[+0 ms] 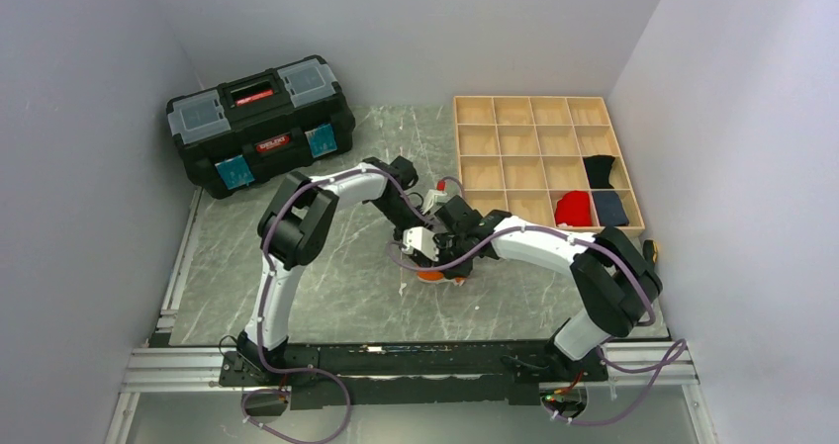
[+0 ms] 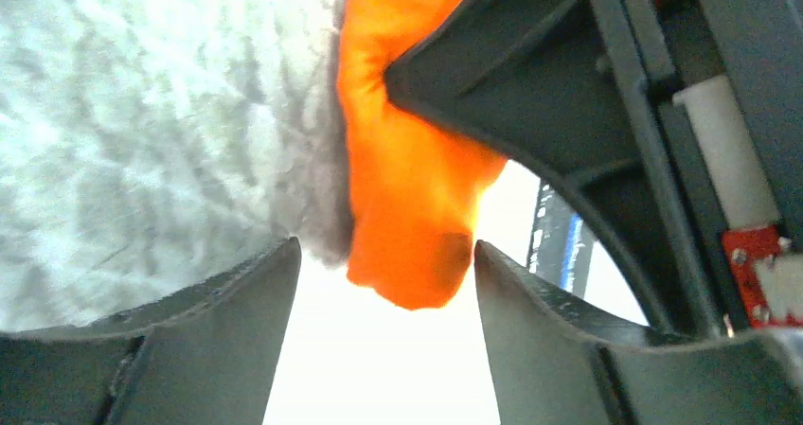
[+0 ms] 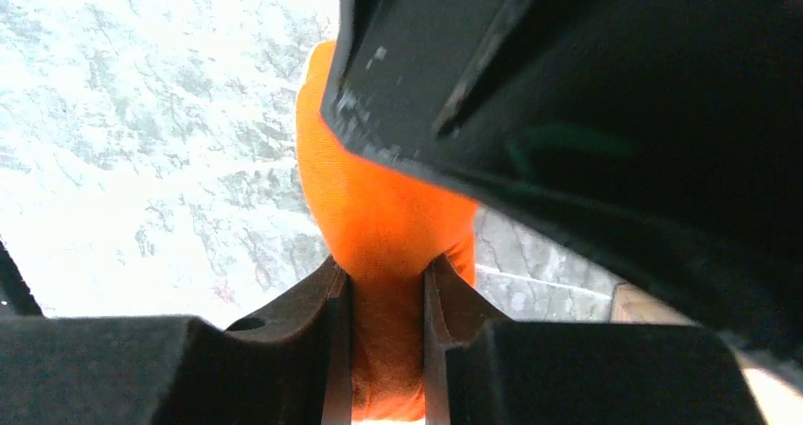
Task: Roll the underwear
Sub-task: Pick up the underwear from the center of the board.
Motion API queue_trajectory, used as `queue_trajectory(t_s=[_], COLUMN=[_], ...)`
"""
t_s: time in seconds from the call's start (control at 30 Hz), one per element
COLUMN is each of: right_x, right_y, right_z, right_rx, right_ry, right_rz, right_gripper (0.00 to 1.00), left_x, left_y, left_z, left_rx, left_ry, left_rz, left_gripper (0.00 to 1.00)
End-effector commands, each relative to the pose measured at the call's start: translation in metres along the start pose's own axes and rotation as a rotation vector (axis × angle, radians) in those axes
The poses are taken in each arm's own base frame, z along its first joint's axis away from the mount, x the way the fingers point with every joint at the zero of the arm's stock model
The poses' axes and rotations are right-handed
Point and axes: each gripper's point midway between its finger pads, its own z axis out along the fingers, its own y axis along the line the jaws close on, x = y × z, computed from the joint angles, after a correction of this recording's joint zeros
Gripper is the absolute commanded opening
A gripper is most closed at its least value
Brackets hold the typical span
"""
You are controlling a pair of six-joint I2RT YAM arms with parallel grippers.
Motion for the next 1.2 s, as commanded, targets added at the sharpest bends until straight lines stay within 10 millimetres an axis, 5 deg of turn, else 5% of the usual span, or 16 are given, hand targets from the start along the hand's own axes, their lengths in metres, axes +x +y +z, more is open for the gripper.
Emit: queue_trajectory(t_s=[0.0, 0.33, 0.7, 0.93, 1.17], right_x=[0.015, 0.008, 0.010, 0.022, 0.059], right_y=[0.014, 0.013, -0.006, -0.062, -0.134], right_z=[-0.010, -0.035, -0.079, -0.139, -0.196], right_rx=[-0.033, 0.021, 0.180, 0.374, 0.596], right_ry=[0.047, 0.013, -0.016, -0.125, -0.141], right_rz=[0.061, 0.059, 0.084, 0.278, 0.505], right_gripper=[0.00, 0.00, 0.00, 0.00, 0.00], left_x=[0.012, -0.005, -0.039, -0.038, -0.029], left_y=[0.032, 0.034, 0.045, 0.032, 0.020], left_z=[-0.015, -0.069, -0.167, -0.189, -0.193], left_rx=[-0.176, -0.272, -0.461, -0.555, -0.588], left_ry=[0.070, -0.031, -0.312, -0.385, -0.375], left_rz=[0.120, 0.124, 0.043, 0.066, 0.066], left_gripper=[0.76, 0.82, 0.81, 0.80, 0.80])
